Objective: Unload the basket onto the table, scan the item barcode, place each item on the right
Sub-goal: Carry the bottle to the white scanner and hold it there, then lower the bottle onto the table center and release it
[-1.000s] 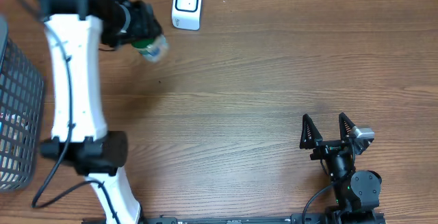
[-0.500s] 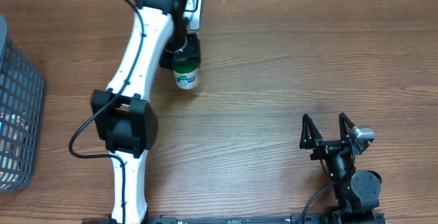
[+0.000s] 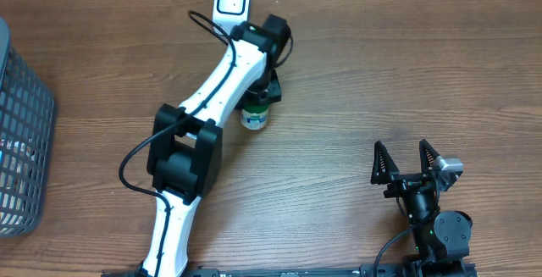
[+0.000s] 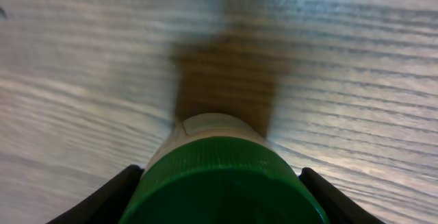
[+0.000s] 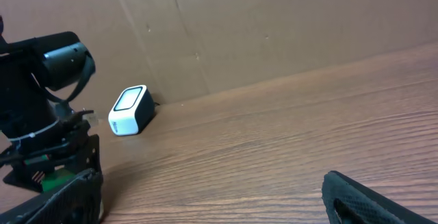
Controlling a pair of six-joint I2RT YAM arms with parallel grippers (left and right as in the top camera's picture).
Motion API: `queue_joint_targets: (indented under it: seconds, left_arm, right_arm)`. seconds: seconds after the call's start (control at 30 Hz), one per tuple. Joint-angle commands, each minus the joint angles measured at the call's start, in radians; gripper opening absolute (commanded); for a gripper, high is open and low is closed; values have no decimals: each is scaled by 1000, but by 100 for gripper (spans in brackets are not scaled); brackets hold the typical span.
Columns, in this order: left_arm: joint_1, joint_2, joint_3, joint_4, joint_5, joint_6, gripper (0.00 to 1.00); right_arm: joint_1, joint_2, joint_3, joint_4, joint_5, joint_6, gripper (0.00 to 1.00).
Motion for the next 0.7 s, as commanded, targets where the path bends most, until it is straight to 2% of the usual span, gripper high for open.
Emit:
queue_joint_targets:
  seconds: [0.0,0.13,0.23,0.33,0.4,0.53,0.67]
  left_arm:
    - [-3,-5,-7,-4,-18,-90,64]
    - [-3,-5,-7,-24,10,-90,67]
    - [-1,-6,-7,-25,15,-90,73]
    - [-1,-6,-7,-21,18,-90,93]
    - [-1,-6,-7,-23,18,-90,100]
    - [0,-6,-5,-22,16,-86,100]
    - [18,-19,37,-38,17,-41,95]
  right_arm:
    - [6,-8,-11,6,8,-4,100]
    - [6,-8,-11,6,8,-4,100]
    - [6,-8,-11,6,8,-4,100]
    - [6,-8,-11,6,8,-4,100]
    - [6,-8,-11,6,8,-4,100]
    - [6,-8,-11,6,8,-4,100]
    - [6,-8,-11,6,8,-4,100]
